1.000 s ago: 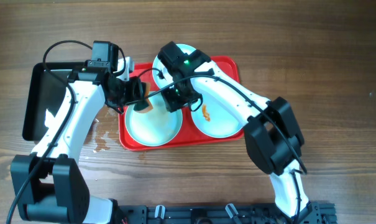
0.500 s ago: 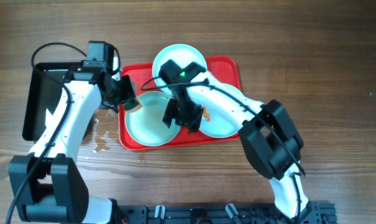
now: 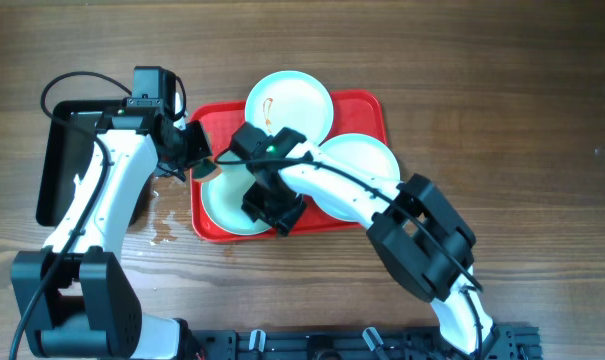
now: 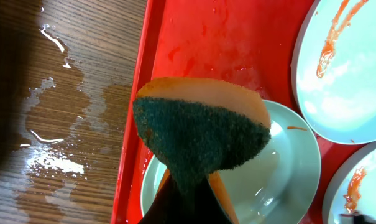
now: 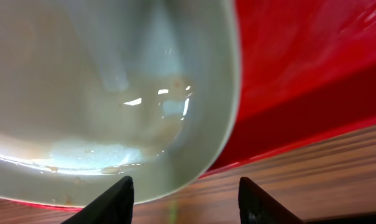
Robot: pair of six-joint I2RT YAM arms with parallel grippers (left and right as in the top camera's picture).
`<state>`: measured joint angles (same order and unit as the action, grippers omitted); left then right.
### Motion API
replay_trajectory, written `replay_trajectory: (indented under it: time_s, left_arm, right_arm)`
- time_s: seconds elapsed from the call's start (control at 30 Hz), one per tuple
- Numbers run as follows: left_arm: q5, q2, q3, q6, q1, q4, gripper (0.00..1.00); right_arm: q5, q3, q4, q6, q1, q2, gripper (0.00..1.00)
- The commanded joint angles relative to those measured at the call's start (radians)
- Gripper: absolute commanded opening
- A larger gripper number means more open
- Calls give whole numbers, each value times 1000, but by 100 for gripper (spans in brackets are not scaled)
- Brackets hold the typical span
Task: Clean dirty plates on tray and stack at the side
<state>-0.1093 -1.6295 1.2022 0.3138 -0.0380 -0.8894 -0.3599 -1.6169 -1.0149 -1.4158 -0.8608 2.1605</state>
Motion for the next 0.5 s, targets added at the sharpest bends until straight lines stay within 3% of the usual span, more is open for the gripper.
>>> replay_trajectory:
  time_s: [0.0, 0.47]
  left_arm:
    - [10, 5, 11, 13, 2, -2, 4]
    - [10, 5, 11, 13, 2, -6, 4]
  right_arm:
    - [-11, 28, 39, -85, -10, -18, 55]
    - [34, 75, 88, -64, -11, -17, 32]
